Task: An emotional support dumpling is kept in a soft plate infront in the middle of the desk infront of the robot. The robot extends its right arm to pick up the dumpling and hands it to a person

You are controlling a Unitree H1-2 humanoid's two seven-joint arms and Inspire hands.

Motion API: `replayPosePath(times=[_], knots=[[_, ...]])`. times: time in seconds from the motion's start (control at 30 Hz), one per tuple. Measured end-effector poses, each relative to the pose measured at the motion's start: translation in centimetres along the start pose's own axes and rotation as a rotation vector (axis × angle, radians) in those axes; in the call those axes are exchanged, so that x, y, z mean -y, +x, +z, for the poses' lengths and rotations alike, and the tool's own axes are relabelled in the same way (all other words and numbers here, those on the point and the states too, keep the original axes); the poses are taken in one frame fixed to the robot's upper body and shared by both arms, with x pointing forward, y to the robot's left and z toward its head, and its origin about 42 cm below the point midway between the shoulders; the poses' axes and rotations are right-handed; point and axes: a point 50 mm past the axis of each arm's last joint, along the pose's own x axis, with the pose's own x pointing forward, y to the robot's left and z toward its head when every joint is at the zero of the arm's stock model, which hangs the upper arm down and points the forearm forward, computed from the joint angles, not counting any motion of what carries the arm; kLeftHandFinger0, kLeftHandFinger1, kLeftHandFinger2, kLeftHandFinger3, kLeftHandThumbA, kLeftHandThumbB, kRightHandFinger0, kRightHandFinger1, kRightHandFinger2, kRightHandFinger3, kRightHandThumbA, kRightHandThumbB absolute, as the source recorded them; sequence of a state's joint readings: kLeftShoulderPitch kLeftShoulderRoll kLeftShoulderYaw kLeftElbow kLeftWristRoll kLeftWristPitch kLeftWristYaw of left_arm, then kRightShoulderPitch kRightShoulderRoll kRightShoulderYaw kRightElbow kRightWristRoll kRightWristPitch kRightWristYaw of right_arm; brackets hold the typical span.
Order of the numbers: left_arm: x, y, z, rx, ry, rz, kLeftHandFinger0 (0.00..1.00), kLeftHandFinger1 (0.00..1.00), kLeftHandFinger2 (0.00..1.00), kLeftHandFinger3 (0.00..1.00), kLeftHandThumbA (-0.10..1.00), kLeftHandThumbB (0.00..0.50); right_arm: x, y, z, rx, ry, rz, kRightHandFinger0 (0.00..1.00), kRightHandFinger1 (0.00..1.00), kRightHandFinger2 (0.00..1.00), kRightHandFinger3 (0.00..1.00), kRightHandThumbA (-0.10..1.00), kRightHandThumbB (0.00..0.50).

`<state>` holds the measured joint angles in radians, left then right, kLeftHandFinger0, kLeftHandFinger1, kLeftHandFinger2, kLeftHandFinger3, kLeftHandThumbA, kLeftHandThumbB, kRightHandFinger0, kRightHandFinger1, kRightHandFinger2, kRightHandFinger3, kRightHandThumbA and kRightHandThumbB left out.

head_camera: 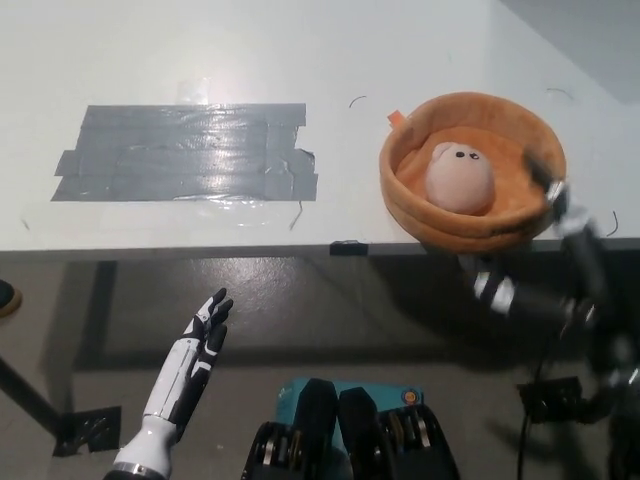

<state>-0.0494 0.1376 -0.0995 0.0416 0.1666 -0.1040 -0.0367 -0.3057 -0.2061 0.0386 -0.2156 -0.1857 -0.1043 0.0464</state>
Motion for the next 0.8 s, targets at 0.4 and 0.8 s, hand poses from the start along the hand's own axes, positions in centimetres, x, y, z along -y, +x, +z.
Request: replayPosePath(times=[0.4, 0.8], knots=[[0.0, 0.1, 0.0, 0.001, 0.001, 0.001, 1.00, 1.00, 1.00, 1.00, 1.00, 0.073, 2.9, 14.4, -0.8, -0.170, -0.146, 0.210, 1.00, 1.00, 1.00, 1.00, 0.97, 0.275], [-0.1, 0.2, 0.2, 0.009, 0.009, 0.001, 1.00, 1.00, 1.00, 1.00, 1.00, 0.069, -0.6, 17.7, -5.5, -0.497, -0.263, 0.558, 1.00, 1.00, 1.00, 1.00, 1.00, 0.331]])
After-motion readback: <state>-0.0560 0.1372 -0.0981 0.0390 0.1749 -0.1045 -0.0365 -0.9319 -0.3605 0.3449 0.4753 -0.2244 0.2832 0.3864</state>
